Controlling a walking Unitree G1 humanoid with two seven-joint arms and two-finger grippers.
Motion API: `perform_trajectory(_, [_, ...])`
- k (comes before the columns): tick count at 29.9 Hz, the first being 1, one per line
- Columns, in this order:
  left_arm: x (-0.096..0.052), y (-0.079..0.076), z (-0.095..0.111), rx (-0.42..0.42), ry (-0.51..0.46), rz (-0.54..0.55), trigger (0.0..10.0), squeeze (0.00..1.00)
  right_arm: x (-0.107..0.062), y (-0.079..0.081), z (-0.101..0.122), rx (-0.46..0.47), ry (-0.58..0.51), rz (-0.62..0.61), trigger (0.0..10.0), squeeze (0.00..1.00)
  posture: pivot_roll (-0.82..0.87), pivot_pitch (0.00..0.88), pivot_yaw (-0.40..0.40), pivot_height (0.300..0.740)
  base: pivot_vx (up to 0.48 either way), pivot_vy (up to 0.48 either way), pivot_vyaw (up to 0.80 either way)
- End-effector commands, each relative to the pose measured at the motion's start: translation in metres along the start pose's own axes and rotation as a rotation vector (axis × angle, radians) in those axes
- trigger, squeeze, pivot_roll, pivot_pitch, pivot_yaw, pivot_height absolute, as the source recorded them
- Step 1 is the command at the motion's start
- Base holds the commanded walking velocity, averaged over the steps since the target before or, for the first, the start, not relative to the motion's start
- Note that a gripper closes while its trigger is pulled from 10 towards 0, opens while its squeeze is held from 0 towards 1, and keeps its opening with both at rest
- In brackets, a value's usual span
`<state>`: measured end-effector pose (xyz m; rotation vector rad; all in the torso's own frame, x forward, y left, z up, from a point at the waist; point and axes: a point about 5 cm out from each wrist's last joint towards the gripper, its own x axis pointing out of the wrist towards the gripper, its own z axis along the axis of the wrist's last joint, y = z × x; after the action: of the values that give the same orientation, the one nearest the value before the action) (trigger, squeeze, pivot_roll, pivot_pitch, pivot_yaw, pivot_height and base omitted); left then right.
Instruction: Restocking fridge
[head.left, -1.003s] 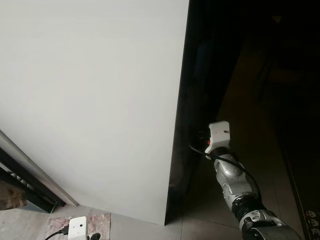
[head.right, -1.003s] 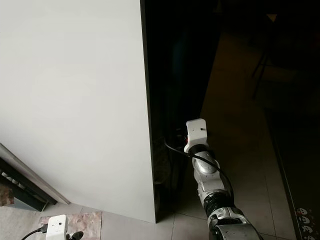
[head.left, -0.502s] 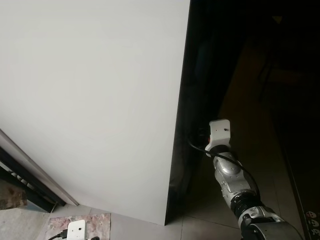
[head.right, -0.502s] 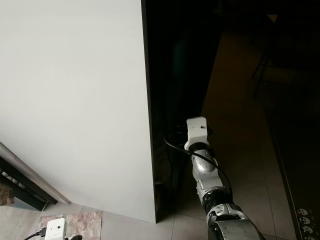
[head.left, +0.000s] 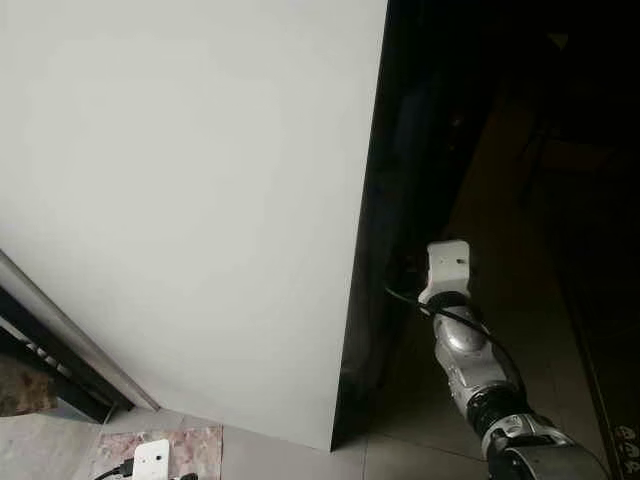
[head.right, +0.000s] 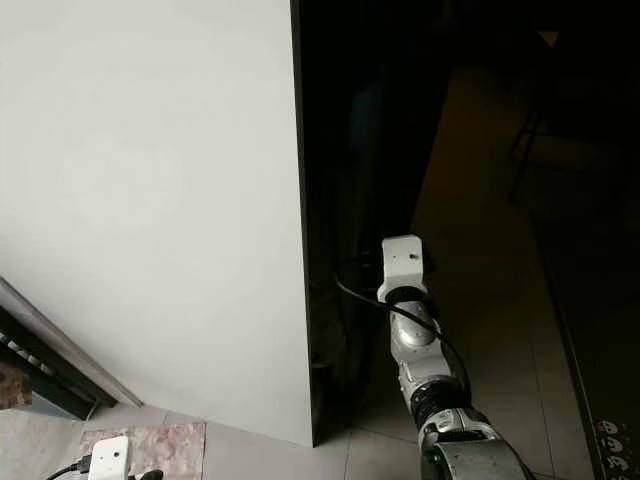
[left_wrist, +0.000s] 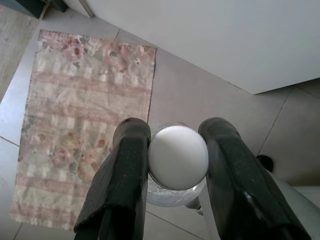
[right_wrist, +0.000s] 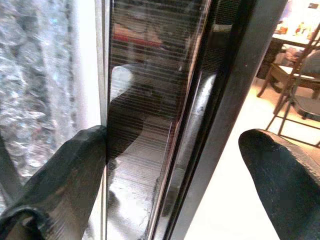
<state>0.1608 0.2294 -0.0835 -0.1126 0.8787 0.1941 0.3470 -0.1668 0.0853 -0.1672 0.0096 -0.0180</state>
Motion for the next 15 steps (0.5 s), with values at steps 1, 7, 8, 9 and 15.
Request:
perform_trajectory(1, [-0.001,0.002,-0.004,0.002,0.012,0.009,10.0,0.00,-0.006,-0.019,-0.011,-0.002,0.045,-0.084,10.0,0.00,0.02,0.037,-0.008,0.740,0.000,0.000,0.00])
perform_trajectory(7, [-0.001,0.002,-0.004,-0.015,0.012,0.016,10.0,0.00,-0.018,-0.037,-0.031,-0.007,0.131,-0.137,10.0,0.00,0.01,0.038,-0.008,0.740,0.000,0.000,0.00])
perform_trajectory(8, [-0.001,0.002,-0.004,-0.015,0.012,0.015,10.0,0.00,-0.020,-0.040,-0.034,-0.008,0.141,-0.145,10.0,0.00,0.01,0.037,-0.009,0.740,0.000,0.000,0.00])
perform_trajectory(9, [-0.001,0.002,-0.004,-0.015,0.012,0.015,10.0,0.00,-0.022,-0.043,-0.037,-0.003,0.151,-0.156,10.0,0.00,0.01,0.037,-0.010,0.740,0.000,0.000,0.00])
perform_trajectory(15, [-0.001,-0.001,-0.004,-0.012,0.012,0.007,10.0,0.00,-0.049,-0.068,-0.068,0.003,0.271,-0.252,10.0,0.00,0.01,0.037,-0.010,0.740,0.000,0.000,0.00])
